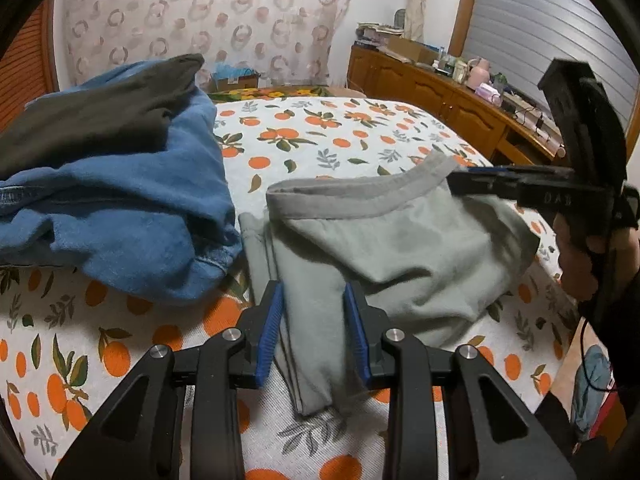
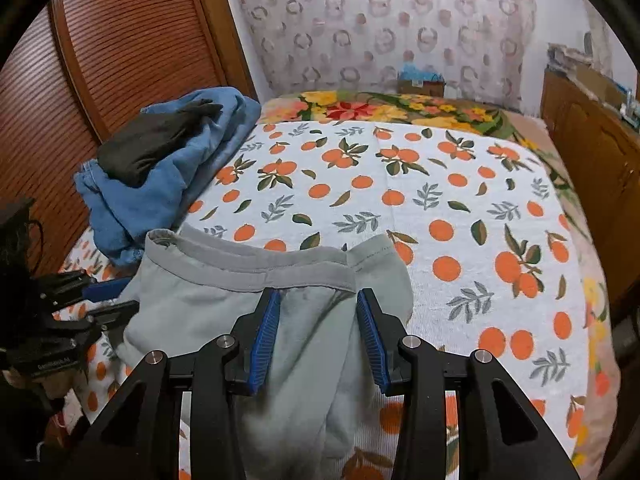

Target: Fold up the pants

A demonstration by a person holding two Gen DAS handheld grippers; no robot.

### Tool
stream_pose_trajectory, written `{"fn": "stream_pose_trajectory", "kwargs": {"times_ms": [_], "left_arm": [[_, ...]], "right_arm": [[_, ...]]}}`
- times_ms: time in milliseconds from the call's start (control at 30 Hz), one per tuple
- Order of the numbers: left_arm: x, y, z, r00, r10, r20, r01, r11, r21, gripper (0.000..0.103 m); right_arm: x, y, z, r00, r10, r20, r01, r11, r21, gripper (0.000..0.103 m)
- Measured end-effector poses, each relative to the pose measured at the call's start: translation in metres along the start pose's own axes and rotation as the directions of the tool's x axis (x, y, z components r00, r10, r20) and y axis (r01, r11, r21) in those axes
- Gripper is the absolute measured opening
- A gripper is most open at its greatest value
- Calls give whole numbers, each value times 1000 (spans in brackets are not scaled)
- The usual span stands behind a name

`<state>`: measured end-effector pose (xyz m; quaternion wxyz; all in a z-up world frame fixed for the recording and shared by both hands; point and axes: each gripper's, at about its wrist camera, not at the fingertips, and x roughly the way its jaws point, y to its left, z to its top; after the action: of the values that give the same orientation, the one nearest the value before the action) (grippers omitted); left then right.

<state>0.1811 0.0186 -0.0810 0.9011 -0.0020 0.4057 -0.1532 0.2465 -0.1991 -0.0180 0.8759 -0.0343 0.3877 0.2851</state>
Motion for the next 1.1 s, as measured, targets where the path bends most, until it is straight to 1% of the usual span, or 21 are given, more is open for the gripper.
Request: {"fn": "stream_pose_trajectory", "kwargs": {"times_ms": [33, 67, 100, 167, 233, 367, 500, 533, 567, 600, 667, 733, 767, 800, 900, 1033, 1100], "left_arm": [[1, -1, -1, 1000, 3, -3, -3, 1000, 1, 33], [2, -1, -1, 1000, 9, -3, -9, 1000, 4, 33], [2, -1, -1, 1000, 16, -4, -16, 1000, 7, 33], [3, -1, -1, 1000, 25, -5, -25, 1000, 8, 33], [3, -1, -1, 999, 34, -5, -34, 999, 10, 33], [4, -2, 0, 999, 37, -4, -37, 999, 6, 33], [2, 1, 0, 1000, 29, 1, -29, 999, -14, 33], [1, 2, 1, 1000, 23, 6, -23, 999, -25, 33], [-2, 4, 2, 1000, 23, 14, -22, 999, -34, 33], [-6, 4, 3, 999, 26, 25, -25, 999, -38, 33], [-14, 3, 8, 998, 28, 59, -26, 999, -34, 34], [-18, 1, 13, 996, 22, 82, -20, 1000, -24, 38], [-21, -1, 16, 995, 11, 96, -9, 1000, -22, 45], [-21, -2, 18, 994, -5, 105, 7, 1000, -18, 51], [-19, -9, 25, 993, -21, 113, 21, 1000, -1, 52], [-10, -19, 29, 993, 17, 113, -22, 999, 44, 53], [-6, -19, 30, 995, 14, 102, -18, 999, 45, 53]], "right_arm": [[0, -3, 1, 1000, 14, 2, -14, 1000, 1, 24], [0, -5, 2, 1000, 22, 1, -22, 1000, 3, 14], [3, -6, 5, 999, 36, -1, -36, 999, 7, 8], [3, -13, 6, 998, 62, 8, -62, 998, 29, 6], [1, -21, 7, 998, 58, 22, -59, 997, 51, 6], [-3, -35, 7, 998, 18, 59, -25, 993, 114, 5], [0, -30, 0, 999, -18, 37, 14, 996, 90, 6], [-1, -28, -2, 998, -39, 39, 36, 996, 79, 6], [-3, -26, -2, 998, -50, 46, 47, 996, 71, 7], [-6, -23, -2, 997, -54, 52, 51, 997, 64, 15], [-14, -17, -4, 995, -81, 65, 77, 996, 52, 24], [-23, -9, -8, 992, -92, 80, 90, 995, 34, 24], [-26, -6, -10, 992, -96, 85, 94, 995, 26, 26], [-30, -3, -12, 991, -100, 88, 99, 995, 20, 30], [-38, 7, -20, 992, -91, 91, 91, 996, 12, 38], [-40, 18, -34, 996, -68, 56, 68, 998, 7, 44], [-38, 20, -41, 997, -72, 38, 72, 997, 9, 45]]}}
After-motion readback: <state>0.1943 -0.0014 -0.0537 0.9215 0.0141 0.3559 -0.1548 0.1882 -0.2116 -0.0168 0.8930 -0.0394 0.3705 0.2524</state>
